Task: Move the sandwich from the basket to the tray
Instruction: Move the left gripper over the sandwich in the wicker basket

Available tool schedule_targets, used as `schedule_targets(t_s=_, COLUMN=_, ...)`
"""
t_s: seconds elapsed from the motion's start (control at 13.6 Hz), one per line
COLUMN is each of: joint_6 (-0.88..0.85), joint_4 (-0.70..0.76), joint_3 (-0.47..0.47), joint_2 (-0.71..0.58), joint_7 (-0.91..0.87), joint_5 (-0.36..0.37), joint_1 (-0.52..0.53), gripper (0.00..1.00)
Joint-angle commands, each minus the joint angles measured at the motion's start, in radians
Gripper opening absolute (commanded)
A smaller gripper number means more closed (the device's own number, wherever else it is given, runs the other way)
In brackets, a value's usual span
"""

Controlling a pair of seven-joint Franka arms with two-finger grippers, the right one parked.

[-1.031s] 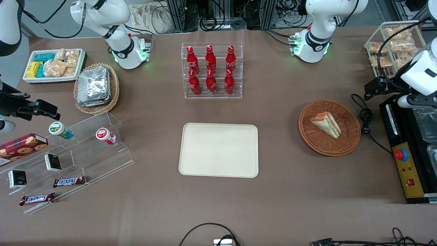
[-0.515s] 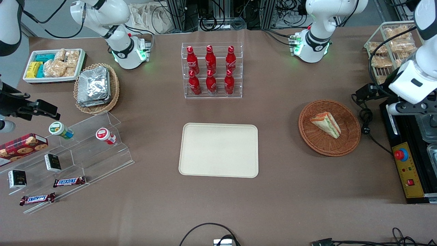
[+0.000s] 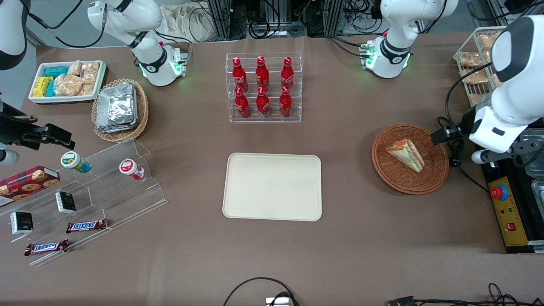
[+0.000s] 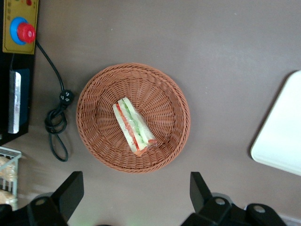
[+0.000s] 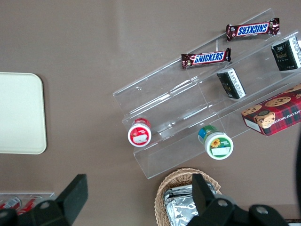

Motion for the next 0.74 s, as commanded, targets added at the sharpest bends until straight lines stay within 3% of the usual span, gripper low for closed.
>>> schedule_targets(t_s=0.0, joint_6=0.176, joint_4=-0.257, joint_3=0.001, joint_2=-0.130, joint_7=-0.107, joint_5=0.017, joint_1=0.006, gripper=1.00)
schedule_targets(t_s=0.15, joint_6=0.340, joint_4=-0.415, joint_3=0.001, joint_2=-0.167, joint_7=-0.175, joint_5=0.017, joint_1=0.006, gripper=1.00)
schedule_targets(t_s=0.66, joint_6=0.618, joint_4=-0.627, joint_3=0.002, joint_2=-0.155, joint_7=-0.371, joint_5=0.019, joint_1=0.009, gripper=1.00)
